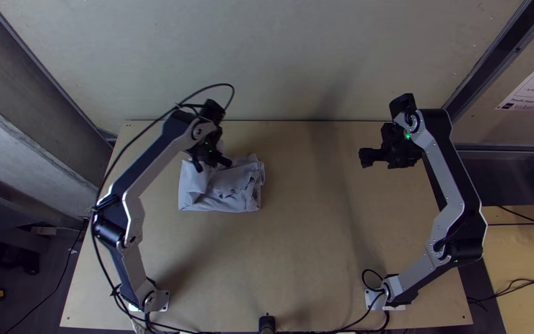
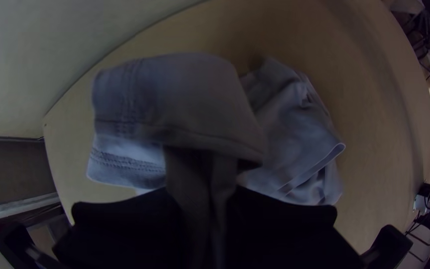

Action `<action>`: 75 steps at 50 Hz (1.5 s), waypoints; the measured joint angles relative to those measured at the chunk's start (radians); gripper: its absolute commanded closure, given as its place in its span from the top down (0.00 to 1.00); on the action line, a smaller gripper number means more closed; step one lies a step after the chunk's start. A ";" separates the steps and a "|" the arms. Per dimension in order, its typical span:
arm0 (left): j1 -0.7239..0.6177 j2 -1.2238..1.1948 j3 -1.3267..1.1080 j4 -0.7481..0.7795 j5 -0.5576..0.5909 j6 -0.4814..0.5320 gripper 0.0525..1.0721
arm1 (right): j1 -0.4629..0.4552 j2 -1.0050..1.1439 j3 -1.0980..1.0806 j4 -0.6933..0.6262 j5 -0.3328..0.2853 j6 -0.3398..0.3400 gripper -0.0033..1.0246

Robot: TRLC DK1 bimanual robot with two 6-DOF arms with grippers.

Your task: Fold the t-shirt

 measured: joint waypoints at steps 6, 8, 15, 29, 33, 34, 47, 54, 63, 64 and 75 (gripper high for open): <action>-0.036 0.060 0.025 -0.005 -0.003 -0.035 0.03 | -0.001 -0.012 -0.008 0.000 0.000 0.000 0.96; -0.048 0.079 0.035 -0.006 -0.003 -0.045 0.03 | -0.001 -0.015 -0.010 0.001 0.000 0.000 0.96; -0.089 0.127 0.056 -0.006 -0.011 -0.080 0.19 | -0.001 -0.021 -0.010 0.003 0.000 0.000 0.96; -0.207 0.265 0.215 -0.069 -0.013 -0.146 0.94 | 0.000 -0.023 -0.029 0.009 -0.001 0.000 0.96; -0.243 0.283 0.241 -0.069 -0.003 -0.153 0.95 | 0.000 -0.023 -0.041 0.011 0.000 0.000 0.96; -0.249 0.285 0.244 -0.069 -0.003 -0.153 0.95 | 0.000 -0.023 -0.042 0.011 0.000 0.000 0.96; -0.292 0.289 0.277 -0.065 0.018 -0.157 0.95 | 0.002 -0.024 -0.042 0.015 0.000 0.000 0.96; -0.291 0.282 0.282 -0.055 0.048 -0.166 0.95 | 0.002 -0.025 -0.042 0.026 0.000 0.000 0.96; -0.284 0.211 0.281 -0.014 0.049 -0.171 0.95 | 0.002 -0.025 -0.031 0.037 0.000 0.000 0.96; -0.282 0.192 0.281 -0.010 0.049 -0.171 0.95 | 0.002 -0.025 -0.029 0.038 0.000 -0.002 0.96; -0.180 -0.004 0.274 0.094 -0.006 -0.166 0.95 | 0.001 -0.079 0.039 0.180 0.000 -0.043 0.96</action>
